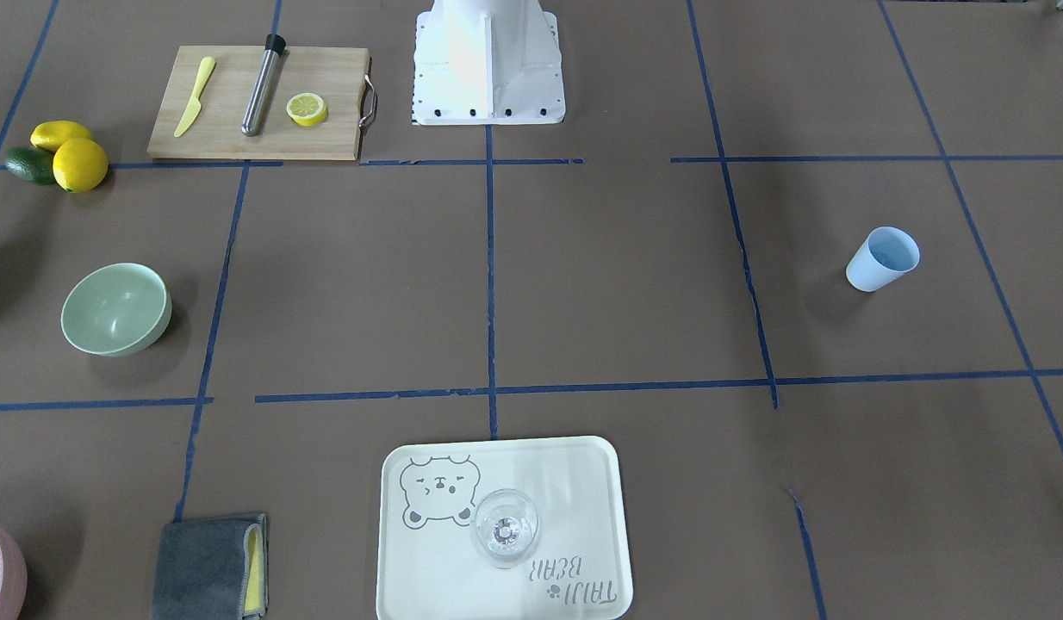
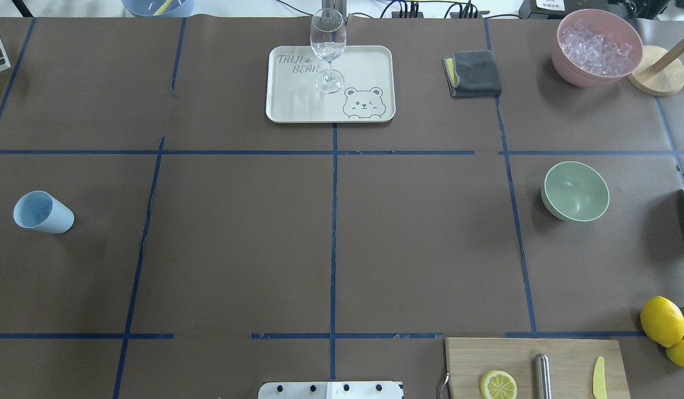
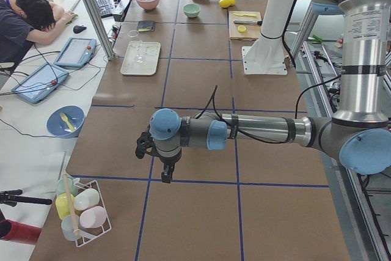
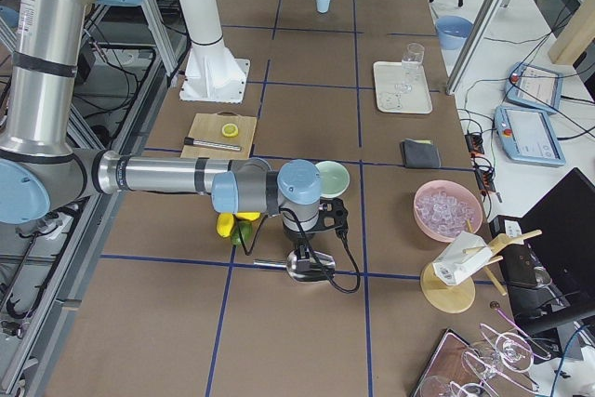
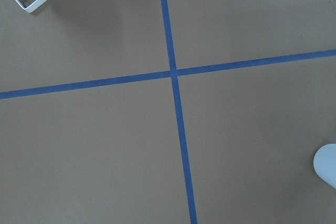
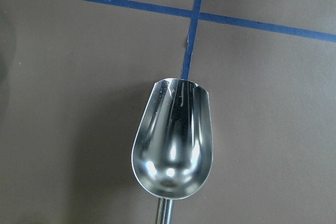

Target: Pour ice into bowl

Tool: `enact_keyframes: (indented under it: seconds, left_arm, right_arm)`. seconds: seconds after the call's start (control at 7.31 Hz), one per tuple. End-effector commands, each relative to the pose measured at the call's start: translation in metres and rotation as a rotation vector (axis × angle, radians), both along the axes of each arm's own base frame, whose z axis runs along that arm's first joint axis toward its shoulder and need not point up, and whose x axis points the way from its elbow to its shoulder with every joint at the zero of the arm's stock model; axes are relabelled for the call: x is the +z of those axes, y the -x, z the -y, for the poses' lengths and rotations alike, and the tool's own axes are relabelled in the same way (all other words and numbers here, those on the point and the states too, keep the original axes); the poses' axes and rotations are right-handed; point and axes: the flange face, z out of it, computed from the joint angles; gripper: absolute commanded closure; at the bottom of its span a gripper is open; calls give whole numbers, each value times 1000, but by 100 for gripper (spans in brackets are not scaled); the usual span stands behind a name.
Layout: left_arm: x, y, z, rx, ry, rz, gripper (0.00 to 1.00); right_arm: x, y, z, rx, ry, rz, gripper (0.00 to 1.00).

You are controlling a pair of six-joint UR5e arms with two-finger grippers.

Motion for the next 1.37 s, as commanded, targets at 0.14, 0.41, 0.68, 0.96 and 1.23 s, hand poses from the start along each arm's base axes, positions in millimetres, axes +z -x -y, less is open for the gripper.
enact_keyframes:
  seconds: [0.14, 0.41, 0.68, 0.96, 1.23]
  left_arm:
    - [2, 1, 0, 2, -3, 40, 0]
    - [1, 1, 1, 2, -5, 40, 0]
    - [1, 1, 1, 0, -1, 32, 0]
    - [1, 1, 1, -1, -2, 31, 0]
    - [3, 1, 2, 0, 0, 31, 0]
  right_arm:
    - [0, 0, 0, 2, 2, 0, 0]
    - [-1, 0, 0, 5, 2, 0, 0]
    - [-3, 0, 1, 3, -5, 0, 0]
    - [-3, 1, 1, 4, 2, 11, 0]
    - [-6, 3, 3, 3, -4, 13, 0]
